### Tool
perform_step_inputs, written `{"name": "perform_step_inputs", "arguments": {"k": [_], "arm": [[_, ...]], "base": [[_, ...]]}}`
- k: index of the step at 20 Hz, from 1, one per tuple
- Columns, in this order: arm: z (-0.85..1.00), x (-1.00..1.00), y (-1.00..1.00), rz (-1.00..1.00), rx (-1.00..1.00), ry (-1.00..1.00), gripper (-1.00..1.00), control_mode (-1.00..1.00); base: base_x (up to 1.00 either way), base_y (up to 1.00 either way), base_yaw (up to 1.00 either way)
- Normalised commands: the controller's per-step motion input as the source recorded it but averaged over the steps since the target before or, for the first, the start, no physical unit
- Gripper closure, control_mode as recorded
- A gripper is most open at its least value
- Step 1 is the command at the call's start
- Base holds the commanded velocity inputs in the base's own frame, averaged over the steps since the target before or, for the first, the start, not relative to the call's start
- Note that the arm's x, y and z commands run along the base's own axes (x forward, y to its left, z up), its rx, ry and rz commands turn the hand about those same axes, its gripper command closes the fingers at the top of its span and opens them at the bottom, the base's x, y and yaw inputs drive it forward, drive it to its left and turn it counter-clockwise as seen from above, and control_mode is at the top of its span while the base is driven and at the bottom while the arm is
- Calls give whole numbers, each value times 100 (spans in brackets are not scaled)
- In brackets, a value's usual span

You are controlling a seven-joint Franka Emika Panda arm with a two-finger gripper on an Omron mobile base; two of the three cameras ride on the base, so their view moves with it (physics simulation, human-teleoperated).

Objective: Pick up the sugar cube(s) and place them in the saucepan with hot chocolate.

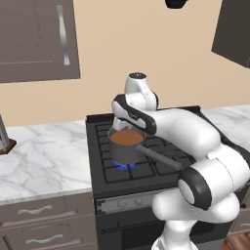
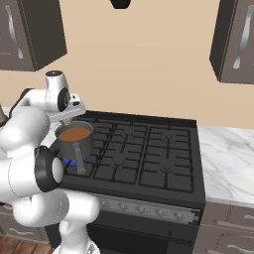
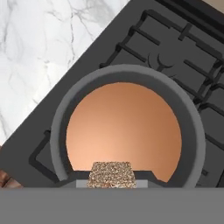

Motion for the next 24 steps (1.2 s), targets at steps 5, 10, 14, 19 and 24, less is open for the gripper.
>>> {"name": "perform_step_inputs", "arguments": {"k": [5,10,14,19,24], "arm": [[0,-3,-4,16,0,6,100,-100],[0,8,-2,3,0,11,100,-100],[0,13,0,0,0,10,100,-100],[0,31,0,0,0,9,100,-100],[0,35,0,0,0,2,100,-100]], "base": [[0,0,0],[0,0,0],[0,0,0],[0,0,0],[0,0,0]]}}
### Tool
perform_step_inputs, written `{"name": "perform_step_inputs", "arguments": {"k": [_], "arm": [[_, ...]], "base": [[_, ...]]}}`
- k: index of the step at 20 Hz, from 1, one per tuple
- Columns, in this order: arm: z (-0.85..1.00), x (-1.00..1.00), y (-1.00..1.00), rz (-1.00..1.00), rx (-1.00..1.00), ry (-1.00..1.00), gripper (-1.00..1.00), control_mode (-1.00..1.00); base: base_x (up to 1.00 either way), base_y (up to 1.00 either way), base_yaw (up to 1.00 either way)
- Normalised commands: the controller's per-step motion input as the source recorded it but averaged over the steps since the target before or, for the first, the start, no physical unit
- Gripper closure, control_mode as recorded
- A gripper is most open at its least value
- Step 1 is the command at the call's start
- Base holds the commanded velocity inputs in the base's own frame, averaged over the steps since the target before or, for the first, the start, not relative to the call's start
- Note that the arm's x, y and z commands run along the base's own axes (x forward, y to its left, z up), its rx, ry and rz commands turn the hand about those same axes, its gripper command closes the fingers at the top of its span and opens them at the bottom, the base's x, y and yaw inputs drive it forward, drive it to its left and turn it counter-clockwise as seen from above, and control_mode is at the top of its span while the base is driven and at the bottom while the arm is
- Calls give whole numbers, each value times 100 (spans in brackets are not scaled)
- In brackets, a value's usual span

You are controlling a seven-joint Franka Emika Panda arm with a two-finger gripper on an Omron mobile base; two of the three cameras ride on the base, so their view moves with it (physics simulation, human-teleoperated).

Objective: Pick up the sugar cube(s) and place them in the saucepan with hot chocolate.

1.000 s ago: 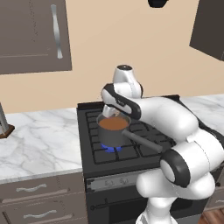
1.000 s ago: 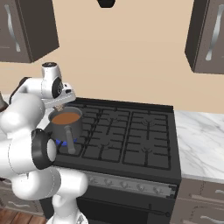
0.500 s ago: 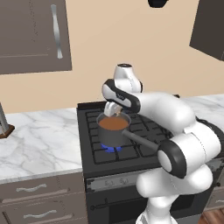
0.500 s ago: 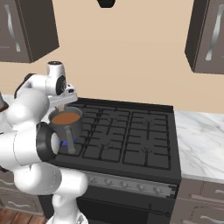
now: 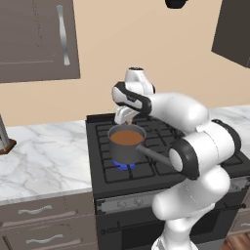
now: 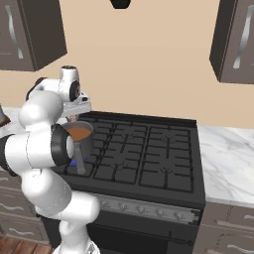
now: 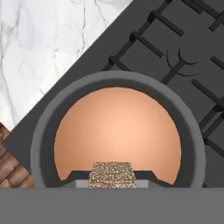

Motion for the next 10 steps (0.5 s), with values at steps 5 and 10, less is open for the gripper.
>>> {"name": "perform_step_inputs", "arguments": {"k": [5,10], "arm": [[-8,0,0,0,0,0,100,-100],[-29,0,0,0,0,0,100,-100]], "base": [[0,0,0],[0,0,0]]}}
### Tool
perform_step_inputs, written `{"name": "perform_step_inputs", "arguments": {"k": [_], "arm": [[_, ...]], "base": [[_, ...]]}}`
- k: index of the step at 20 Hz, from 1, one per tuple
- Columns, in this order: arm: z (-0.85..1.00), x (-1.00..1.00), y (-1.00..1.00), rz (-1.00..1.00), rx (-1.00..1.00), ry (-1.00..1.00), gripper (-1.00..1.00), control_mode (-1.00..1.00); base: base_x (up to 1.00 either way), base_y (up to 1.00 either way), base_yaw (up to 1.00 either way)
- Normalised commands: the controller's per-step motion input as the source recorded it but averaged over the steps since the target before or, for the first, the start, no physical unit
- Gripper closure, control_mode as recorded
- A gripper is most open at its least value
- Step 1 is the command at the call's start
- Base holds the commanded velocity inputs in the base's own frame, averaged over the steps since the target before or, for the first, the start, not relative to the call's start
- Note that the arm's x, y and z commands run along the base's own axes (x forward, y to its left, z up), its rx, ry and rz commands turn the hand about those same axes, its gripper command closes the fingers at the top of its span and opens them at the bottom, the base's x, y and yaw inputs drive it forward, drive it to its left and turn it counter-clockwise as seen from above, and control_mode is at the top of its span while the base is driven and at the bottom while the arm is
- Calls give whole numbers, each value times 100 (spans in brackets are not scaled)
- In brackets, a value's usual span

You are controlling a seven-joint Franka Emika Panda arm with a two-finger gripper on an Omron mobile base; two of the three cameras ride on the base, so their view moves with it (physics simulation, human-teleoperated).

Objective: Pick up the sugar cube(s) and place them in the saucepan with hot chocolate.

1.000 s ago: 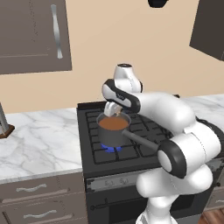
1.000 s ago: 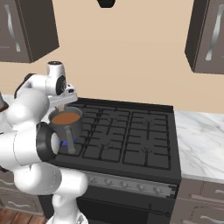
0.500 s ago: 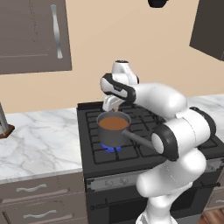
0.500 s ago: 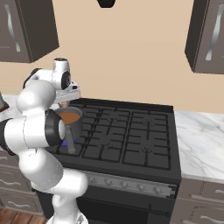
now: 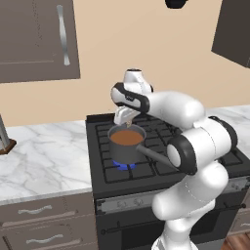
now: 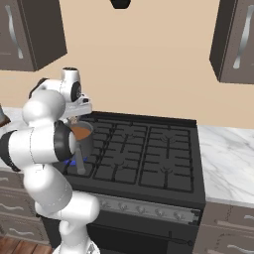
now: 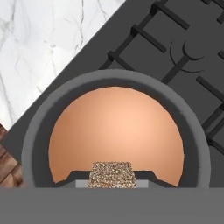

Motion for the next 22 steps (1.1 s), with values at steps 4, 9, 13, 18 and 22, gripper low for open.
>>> {"name": "perform_step_inputs", "arguments": {"k": [4,9,13,18,22], "arm": [[-36,0,0,0,0,0,100,-100],[-22,0,0,0,0,0,100,-100],[-4,0,0,0,0,0,100,-100],[-5,0,0,0,0,0,-100,-100],[0,0,0,0,0,0,-100,-100]], "base": [[0,0,0],[0,0,0],[0,0,0],[0,0,0],[0,0,0]]}}
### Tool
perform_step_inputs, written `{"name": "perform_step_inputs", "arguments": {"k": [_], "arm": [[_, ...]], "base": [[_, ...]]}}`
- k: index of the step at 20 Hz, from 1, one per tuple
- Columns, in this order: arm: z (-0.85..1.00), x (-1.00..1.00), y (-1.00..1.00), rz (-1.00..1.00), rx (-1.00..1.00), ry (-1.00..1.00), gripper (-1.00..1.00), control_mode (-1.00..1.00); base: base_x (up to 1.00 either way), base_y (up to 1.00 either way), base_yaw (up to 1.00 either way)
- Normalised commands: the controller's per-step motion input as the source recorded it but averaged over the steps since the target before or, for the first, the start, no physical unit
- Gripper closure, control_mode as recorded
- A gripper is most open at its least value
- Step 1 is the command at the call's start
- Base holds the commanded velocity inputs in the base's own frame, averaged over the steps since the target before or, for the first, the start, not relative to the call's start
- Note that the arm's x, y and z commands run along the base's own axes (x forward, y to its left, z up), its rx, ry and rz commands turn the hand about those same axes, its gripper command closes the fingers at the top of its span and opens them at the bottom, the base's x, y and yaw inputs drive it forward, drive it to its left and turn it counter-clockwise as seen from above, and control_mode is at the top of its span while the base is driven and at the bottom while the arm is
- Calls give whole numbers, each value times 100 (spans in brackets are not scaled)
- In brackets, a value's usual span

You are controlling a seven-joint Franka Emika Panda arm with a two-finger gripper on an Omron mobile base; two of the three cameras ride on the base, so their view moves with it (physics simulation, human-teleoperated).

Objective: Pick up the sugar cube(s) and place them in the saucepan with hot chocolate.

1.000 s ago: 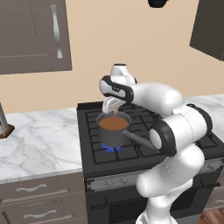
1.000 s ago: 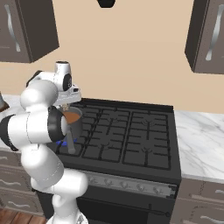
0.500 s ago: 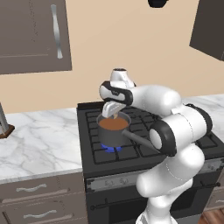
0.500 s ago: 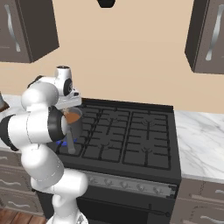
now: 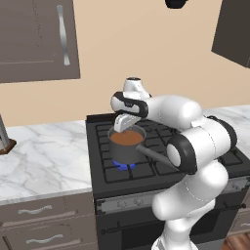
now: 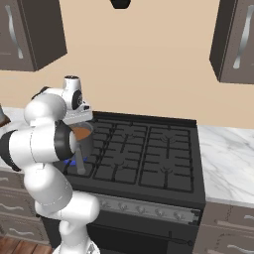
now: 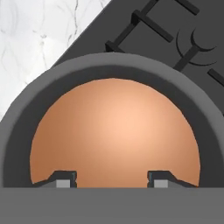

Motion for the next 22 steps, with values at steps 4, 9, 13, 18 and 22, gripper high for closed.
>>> {"name": "perform_step_inputs", "arguments": {"k": [4,9,13,18,22], "arm": [[0,0,0,0,0,0,-100,-100],[15,0,-1,0,0,0,-100,-100],[45,0,-18,0,0,0,-100,-100],[55,-5,-19,0,0,0,-100,-100],[40,-23,-21,0,6,-4,-100,-100]], "base": [[0,0,0],[0,0,0],[0,0,0],[0,0,0],[0,0,0]]}}
